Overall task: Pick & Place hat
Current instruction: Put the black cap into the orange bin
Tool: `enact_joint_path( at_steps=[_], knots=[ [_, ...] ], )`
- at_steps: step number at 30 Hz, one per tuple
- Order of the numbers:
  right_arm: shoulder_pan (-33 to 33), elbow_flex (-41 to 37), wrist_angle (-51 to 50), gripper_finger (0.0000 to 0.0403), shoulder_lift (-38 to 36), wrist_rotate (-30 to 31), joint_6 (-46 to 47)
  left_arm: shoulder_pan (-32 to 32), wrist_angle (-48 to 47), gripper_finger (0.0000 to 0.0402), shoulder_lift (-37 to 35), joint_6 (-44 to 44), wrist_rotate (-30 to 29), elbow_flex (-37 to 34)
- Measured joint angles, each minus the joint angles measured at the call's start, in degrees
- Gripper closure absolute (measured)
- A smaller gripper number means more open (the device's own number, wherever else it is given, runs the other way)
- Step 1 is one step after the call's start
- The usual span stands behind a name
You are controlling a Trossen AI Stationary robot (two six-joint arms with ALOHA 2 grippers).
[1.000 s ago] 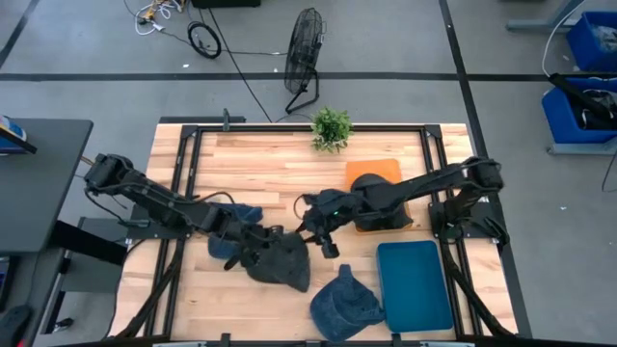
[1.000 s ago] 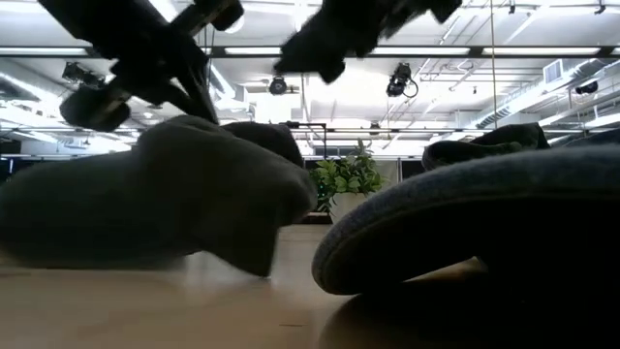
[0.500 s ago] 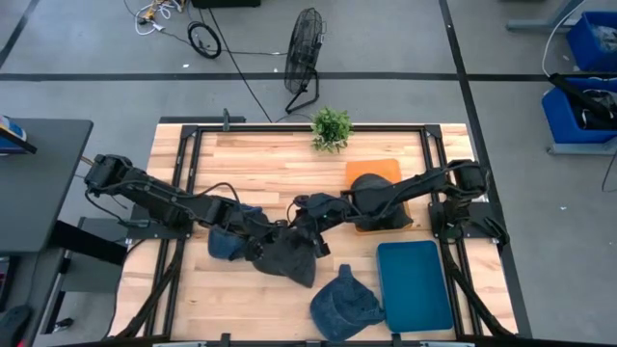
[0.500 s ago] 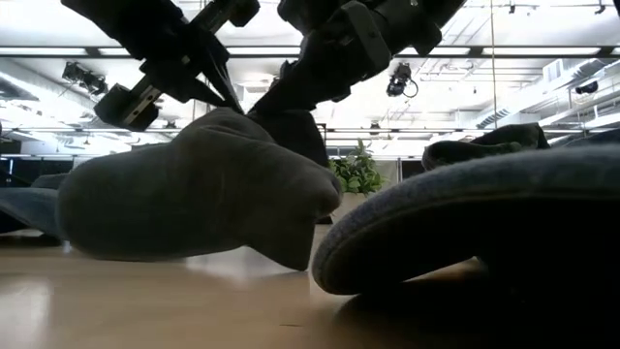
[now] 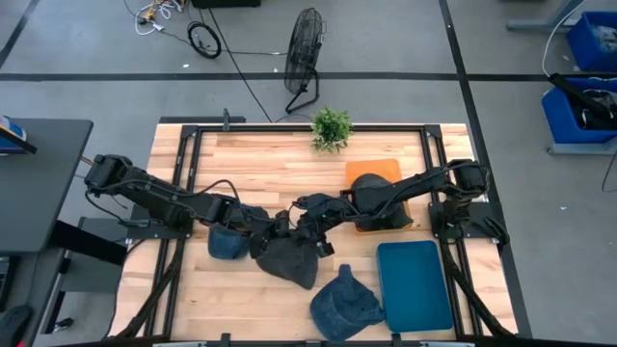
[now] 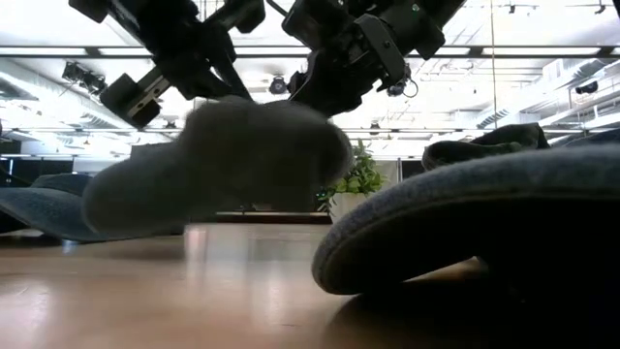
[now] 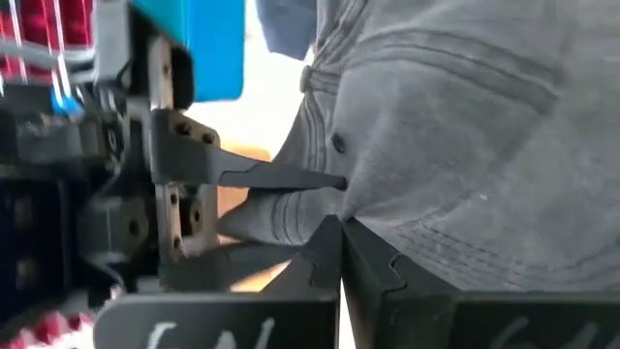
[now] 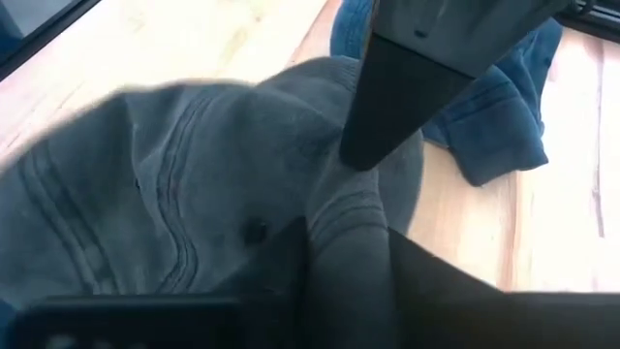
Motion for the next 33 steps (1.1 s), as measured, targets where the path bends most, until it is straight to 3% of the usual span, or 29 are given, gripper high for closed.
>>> enact_joint_path(
  at_steps=[5,13,17,22,27,33],
  knots=[
    [0.01,0.00,-0.67,0.0385,0.00,-0.33,0.79,0.02,0.22,0.0379,0.02,-8.14,-0.08,0.00],
    [0.04,-0.02,-1.03,0.0362,0.00,0.61,7.58,0.02,0.61,0.0294,0.02,-15.24,-0.52,0.00],
    [0.11,-0.02,-1.09,0.0379,-0.01,8.29,16.49,0.04,0.63,0.0268,0.02,-21.67,-0.73,0.00],
    [0.48,-0.02,-7.35,0.0389,-3.04,16.74,22.20,0.02,0.62,0.0265,0.02,-31.18,-0.57,0.00],
    [2.06,2.19,-23.69,0.0389,-11.78,33.31,29.81,0.02,0.26,0.0275,0.02,-37.72,-0.64,0.00],
    [3.56,5.67,-44.19,0.0389,-25.11,42.87,40.44,0.27,0.28,0.0280,0.02,-37.52,-6.03,0.00]
  ],
)
